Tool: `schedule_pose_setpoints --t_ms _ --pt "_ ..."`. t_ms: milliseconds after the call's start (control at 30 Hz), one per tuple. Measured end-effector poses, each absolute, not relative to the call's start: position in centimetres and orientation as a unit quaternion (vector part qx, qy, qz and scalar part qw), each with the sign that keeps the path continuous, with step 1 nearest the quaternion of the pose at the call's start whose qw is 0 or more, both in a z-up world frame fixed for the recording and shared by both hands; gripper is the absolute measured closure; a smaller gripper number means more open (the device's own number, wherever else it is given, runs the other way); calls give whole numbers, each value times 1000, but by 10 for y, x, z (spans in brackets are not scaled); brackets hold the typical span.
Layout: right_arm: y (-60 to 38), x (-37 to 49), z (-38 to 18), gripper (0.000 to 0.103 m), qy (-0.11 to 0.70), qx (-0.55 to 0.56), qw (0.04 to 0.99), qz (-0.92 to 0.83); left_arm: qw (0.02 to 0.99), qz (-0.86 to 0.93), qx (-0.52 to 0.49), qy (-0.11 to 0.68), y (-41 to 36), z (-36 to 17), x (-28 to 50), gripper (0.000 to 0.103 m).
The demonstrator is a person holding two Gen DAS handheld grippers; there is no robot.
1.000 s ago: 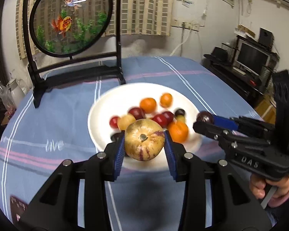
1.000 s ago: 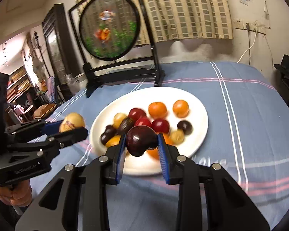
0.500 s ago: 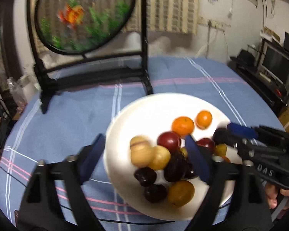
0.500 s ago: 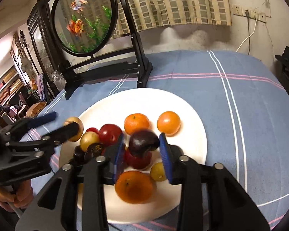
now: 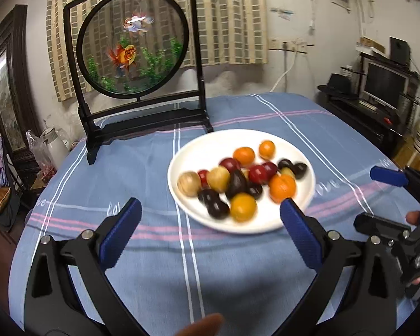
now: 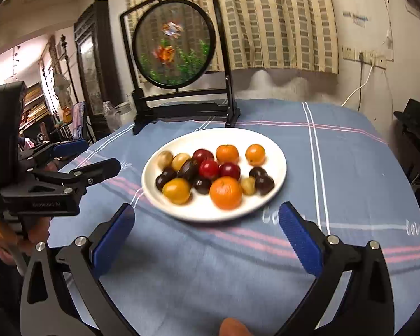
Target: Organize fruits
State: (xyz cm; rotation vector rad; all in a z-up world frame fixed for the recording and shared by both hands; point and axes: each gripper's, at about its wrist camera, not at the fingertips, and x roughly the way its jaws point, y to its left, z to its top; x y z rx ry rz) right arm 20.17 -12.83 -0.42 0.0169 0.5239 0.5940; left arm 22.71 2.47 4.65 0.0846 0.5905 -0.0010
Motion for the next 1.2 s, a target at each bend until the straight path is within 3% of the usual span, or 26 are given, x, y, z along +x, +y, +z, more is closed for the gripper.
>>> schedule_pose_setpoints --t_ms 433,1200 --pt "-131 166 -24 1 257 -43 920 293 950 5 20 312 42 8 171 2" --pt "-135 168 -24 1 262 -31 921 286 952 8 24 306 42 9 168 2"
